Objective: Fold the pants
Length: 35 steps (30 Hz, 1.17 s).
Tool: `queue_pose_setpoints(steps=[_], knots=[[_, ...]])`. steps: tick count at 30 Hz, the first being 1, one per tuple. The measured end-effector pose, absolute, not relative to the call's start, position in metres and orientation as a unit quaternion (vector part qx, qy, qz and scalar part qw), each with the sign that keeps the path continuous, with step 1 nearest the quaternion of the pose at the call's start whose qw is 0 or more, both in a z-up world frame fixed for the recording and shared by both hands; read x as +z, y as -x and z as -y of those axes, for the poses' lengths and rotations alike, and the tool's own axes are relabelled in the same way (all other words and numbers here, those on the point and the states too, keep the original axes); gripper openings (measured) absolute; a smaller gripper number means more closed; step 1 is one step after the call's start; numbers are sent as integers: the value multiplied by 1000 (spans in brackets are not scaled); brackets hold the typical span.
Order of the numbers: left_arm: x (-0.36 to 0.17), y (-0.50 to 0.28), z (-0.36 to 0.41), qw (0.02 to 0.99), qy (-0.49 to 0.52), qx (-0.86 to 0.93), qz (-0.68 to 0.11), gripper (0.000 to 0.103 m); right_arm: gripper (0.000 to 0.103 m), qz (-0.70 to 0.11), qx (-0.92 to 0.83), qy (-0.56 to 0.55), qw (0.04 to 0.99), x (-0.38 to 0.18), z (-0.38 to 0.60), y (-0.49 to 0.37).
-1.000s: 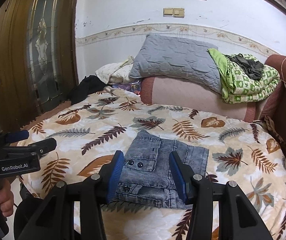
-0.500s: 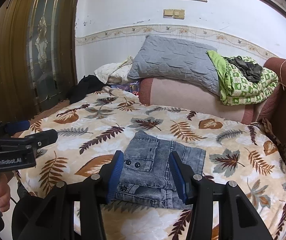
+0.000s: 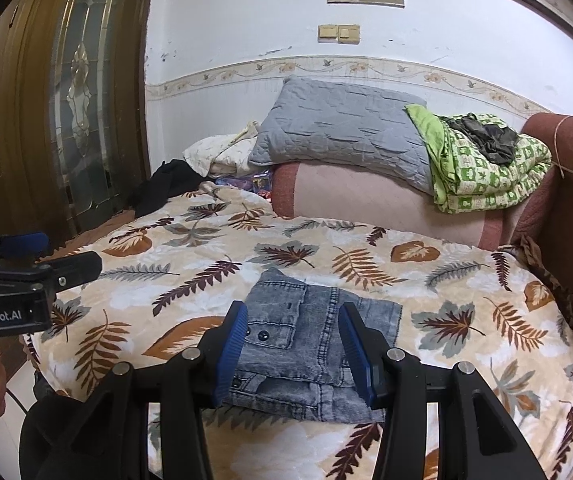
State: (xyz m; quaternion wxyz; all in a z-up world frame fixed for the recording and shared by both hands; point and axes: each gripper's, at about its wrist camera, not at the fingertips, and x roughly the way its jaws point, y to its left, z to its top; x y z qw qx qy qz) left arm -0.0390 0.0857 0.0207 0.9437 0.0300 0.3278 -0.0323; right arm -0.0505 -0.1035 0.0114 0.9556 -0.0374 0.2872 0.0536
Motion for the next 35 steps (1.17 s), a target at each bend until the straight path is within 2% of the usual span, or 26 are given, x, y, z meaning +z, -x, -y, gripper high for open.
queue_pose_setpoints(steps=[29, 35], knots=[[25, 18, -74, 942, -26, -58, -331, 94, 51, -294, 51, 22, 954, 5, 107, 40], [23, 16, -67, 944, -21, -76, -321, 94, 51, -310, 54, -10, 949, -4, 114, 30]])
